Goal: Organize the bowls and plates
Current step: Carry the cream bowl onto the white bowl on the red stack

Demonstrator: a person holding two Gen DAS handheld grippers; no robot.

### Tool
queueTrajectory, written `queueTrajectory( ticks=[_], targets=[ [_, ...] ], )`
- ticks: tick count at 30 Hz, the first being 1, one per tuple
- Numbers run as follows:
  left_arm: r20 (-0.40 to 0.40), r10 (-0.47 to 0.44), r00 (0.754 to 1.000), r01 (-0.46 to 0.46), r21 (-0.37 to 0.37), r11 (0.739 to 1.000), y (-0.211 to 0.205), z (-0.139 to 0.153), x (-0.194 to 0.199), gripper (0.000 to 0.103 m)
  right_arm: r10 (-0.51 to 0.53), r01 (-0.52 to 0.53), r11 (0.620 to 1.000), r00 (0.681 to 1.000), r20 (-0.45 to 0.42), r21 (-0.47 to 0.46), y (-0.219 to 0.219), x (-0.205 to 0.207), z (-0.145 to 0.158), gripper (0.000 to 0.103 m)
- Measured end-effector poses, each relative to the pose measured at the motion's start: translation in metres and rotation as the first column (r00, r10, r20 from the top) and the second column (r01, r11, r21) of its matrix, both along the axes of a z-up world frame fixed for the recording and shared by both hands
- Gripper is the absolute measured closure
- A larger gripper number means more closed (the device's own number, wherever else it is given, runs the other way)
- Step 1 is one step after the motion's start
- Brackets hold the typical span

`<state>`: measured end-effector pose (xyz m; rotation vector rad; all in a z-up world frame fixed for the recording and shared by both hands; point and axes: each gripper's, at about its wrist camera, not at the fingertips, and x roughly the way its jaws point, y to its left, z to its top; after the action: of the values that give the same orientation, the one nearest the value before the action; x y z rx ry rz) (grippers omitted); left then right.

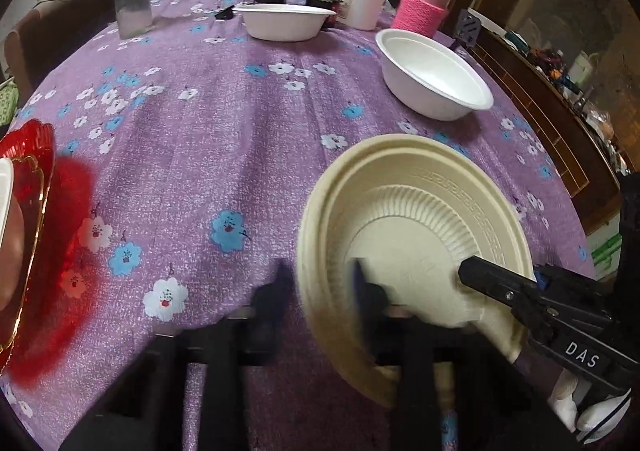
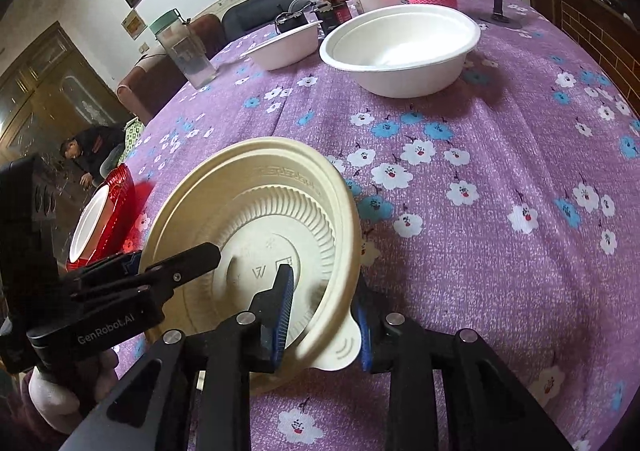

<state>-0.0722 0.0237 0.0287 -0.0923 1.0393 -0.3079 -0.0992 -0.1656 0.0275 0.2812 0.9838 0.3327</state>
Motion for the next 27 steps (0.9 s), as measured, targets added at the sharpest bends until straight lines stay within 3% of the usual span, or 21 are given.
queueTrajectory(
  ticks=[7,14,27],
  targets=[
    [0.048,0.039,0.998,-0.04,0.013,0.999,0.011,0.014,-0.015,0.087,0.021,-0.019,0.999,0.998,0.056,-0.041,0.016,-0.013,0.013,0.074],
    [0.122,0.09,0.988,-0.093,0.026,0.995,0.031,0.036,-0.036,0.086,0.059,-0.058,0.998,0.994,0.087,-0.006,0.036,-0.02,0.025,0.074],
    [0.276,0.181,0.944,-0.212,0.088,0.973,0.072,0.066,-0.065,0.086,0.131,-0.133,0.991,0.984,0.122,0.012,0.087,-0.022,0.039,0.074]
  ],
)
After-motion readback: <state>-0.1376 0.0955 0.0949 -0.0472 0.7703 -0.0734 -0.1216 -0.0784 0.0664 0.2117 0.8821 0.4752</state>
